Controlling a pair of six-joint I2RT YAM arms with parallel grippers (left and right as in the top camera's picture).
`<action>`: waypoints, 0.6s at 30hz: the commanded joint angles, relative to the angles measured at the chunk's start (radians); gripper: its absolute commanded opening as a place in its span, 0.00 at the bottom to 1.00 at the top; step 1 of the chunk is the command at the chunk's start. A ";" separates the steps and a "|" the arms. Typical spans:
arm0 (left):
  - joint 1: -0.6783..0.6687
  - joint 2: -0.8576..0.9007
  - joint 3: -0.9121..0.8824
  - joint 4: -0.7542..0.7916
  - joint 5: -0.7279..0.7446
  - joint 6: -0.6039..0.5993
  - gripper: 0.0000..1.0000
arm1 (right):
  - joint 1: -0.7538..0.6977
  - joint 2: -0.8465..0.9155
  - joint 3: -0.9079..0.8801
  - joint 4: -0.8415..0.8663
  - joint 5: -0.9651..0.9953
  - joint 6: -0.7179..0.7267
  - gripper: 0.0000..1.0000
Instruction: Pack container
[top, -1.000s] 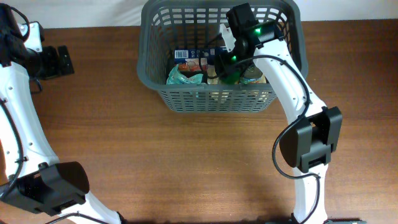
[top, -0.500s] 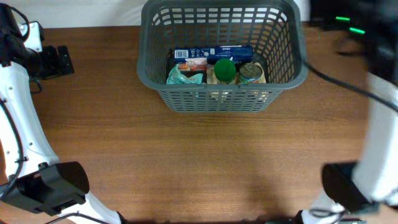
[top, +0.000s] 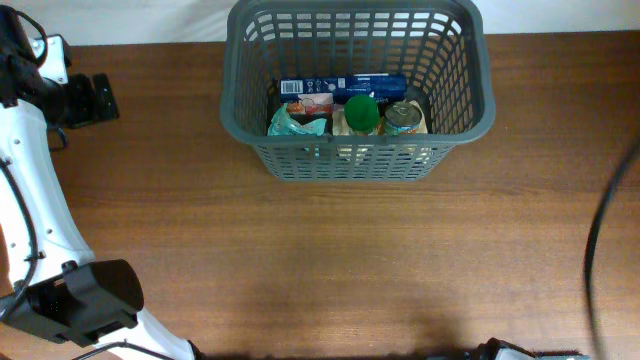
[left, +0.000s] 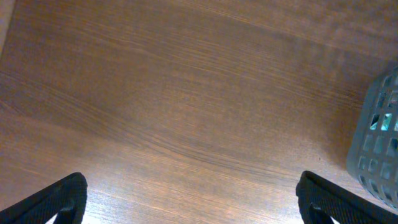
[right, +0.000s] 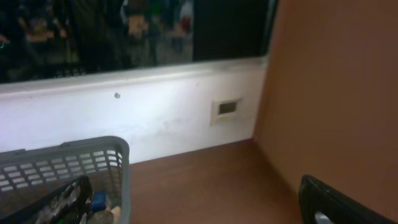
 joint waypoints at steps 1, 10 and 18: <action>0.007 -0.005 -0.003 0.003 0.011 -0.006 0.99 | -0.007 -0.185 -0.249 0.016 0.058 0.005 1.00; 0.007 -0.005 -0.003 0.002 0.011 -0.006 0.99 | -0.007 -0.402 -0.791 0.059 0.012 0.213 0.99; 0.006 -0.005 -0.003 0.003 0.011 -0.006 0.99 | -0.007 -0.350 -0.965 0.060 -0.011 0.196 0.99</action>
